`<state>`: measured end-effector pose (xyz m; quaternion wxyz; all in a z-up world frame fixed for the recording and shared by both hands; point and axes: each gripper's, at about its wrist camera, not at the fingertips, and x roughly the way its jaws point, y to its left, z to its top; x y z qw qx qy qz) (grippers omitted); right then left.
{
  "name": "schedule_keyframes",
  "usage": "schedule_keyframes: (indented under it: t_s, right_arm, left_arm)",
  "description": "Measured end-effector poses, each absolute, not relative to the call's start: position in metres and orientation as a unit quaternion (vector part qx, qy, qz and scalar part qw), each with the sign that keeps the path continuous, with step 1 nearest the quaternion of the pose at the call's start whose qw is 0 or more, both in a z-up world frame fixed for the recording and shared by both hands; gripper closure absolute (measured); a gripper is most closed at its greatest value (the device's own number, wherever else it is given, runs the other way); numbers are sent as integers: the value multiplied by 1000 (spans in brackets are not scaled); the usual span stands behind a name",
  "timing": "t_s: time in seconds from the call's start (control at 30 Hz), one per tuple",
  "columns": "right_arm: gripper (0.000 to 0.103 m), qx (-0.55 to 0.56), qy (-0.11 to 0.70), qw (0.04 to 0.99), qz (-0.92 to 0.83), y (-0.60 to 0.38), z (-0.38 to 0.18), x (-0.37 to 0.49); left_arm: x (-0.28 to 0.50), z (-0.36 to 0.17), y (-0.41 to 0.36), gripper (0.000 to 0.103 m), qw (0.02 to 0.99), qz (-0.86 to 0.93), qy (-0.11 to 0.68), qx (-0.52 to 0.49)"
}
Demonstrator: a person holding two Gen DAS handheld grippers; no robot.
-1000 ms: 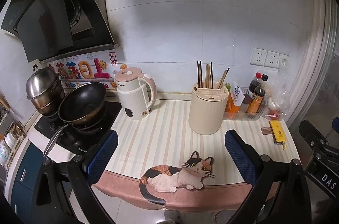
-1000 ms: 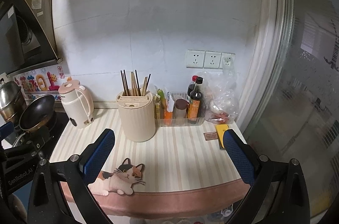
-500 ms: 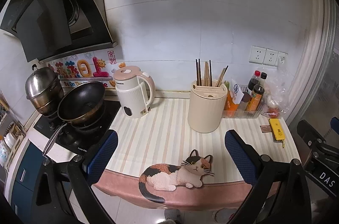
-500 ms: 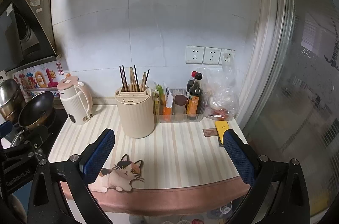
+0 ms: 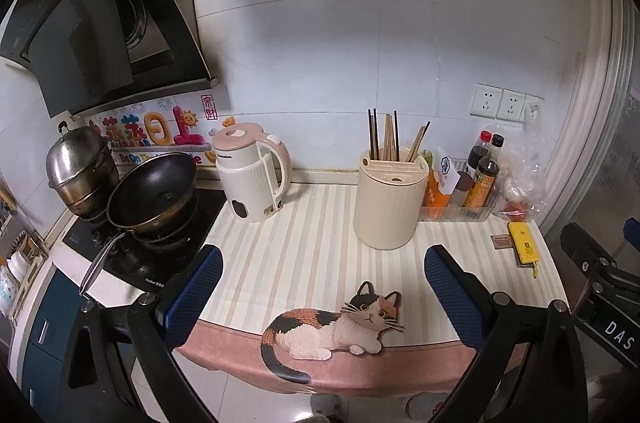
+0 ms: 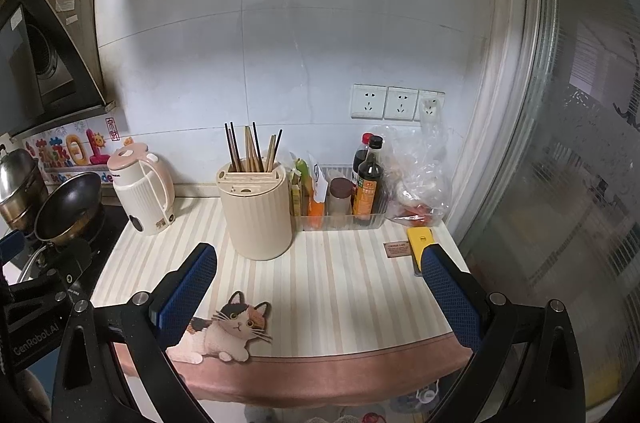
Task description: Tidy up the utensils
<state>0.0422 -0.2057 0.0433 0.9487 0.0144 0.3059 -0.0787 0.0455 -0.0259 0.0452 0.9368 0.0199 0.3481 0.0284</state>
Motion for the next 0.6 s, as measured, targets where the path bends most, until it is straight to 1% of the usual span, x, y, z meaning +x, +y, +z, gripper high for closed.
schedule_keyframes:
  t_s: [0.6]
  right_arm:
    - [0, 15, 309, 948, -77, -203, 39, 45]
  left_arm:
    - [49, 45, -24, 0, 937, 28, 348, 20]
